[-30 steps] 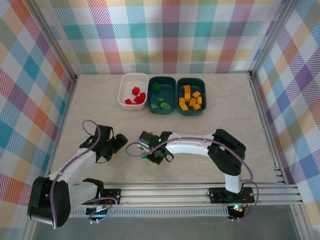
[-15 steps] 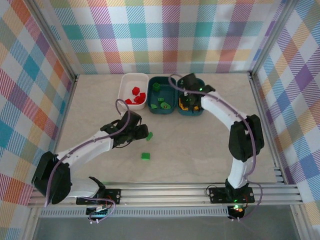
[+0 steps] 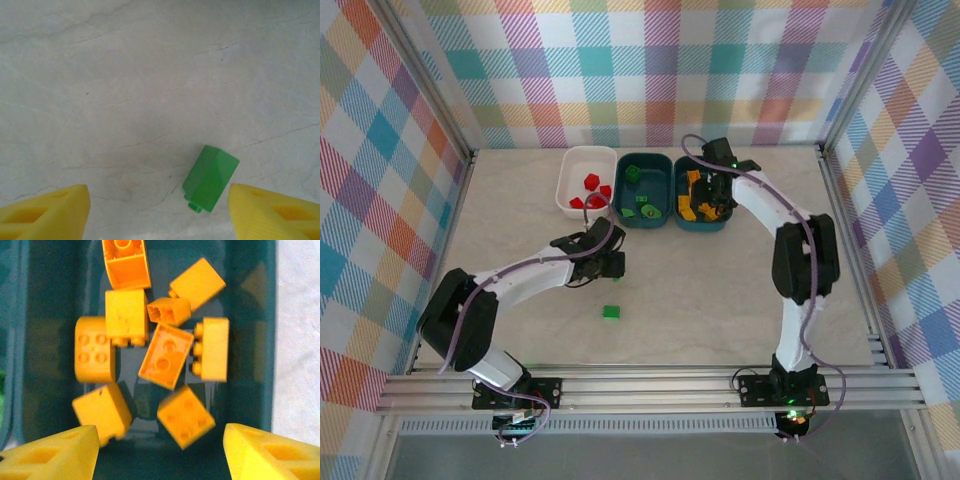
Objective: Sort the legos into containers by color
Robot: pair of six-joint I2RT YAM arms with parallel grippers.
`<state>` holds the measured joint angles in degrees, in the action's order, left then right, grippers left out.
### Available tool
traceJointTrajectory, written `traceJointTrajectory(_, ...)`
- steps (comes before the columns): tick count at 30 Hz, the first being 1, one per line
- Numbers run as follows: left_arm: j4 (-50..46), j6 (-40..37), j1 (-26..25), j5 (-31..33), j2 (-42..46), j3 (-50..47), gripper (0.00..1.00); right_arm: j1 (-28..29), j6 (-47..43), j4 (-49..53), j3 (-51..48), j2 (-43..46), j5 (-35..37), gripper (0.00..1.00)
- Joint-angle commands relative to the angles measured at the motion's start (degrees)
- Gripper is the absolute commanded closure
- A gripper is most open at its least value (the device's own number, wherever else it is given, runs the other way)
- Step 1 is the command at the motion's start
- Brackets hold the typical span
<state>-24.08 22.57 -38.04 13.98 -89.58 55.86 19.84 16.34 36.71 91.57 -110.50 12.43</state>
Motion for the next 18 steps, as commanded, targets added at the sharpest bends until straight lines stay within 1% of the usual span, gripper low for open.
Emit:
traceJointTrajectory(1, 2.2, -4.1, -1.3, -1.1, -3.4, 2.3, 0.31, 1.8, 4.3, -5.1, -8.3, 10.7, -0.4, 0.32)
traceJointTrajectory(5, 3.0, -6.1, -2.4, -2.1, -8.4, 4.6, 0.35, 2.9, 6.9, -8.3, -17.8, 18.6, -2.9, 0.32)
traceJointTrajectory(6, 2.8, -6.6, -2.7, -2.5, -9.7, 5.4, 0.38, 2.9, 7.2, -8.3, -19.3, 20.1, -3.4, 0.32)
traceJointTrajectory(7, 2.5, -7.0, -3.2, -2.5, -10.6, 6.1, 0.40, 3.0, 7.4, -8.3, -20.5, 21.3, -3.7, 0.32)
traceJointTrajectory(11, 3.2, -8.5, -5.4, -2.7, -11.9, 6.7, 0.41, 3.0, 7.2, -8.1, -24.5, 25.7, -4.4, 0.32)
traceJointTrajectory(13, 2.8, -8.2, -5.8, -1.5, -12.9, 7.1, 0.43, 3.0, 7.3, -8.5, -26.4, 27.4, -4.9, 0.32)
traceJointTrajectory(14, 2.2, -7.9, -5.9, -0.9, -13.6, 7.5, 0.47, 3.0, 7.2, -9.1, -27.4, 28.4, -5.5, 0.32)
traceJointTrajectory(16, 1.3, -7.5, -5.8, -0.3, -14.9, 8.2, 0.58, 3.1, 7.6, -9.8, -29.3, 29.8, -6.1, 0.32)
traceJointTrajectory(18, 0.0, -6.4, -5.9, 0.6, -16.3, 9.4, 0.71, 3.2, 8.0, -11.2, -31.5, 31.3, -6.5, 0.32)
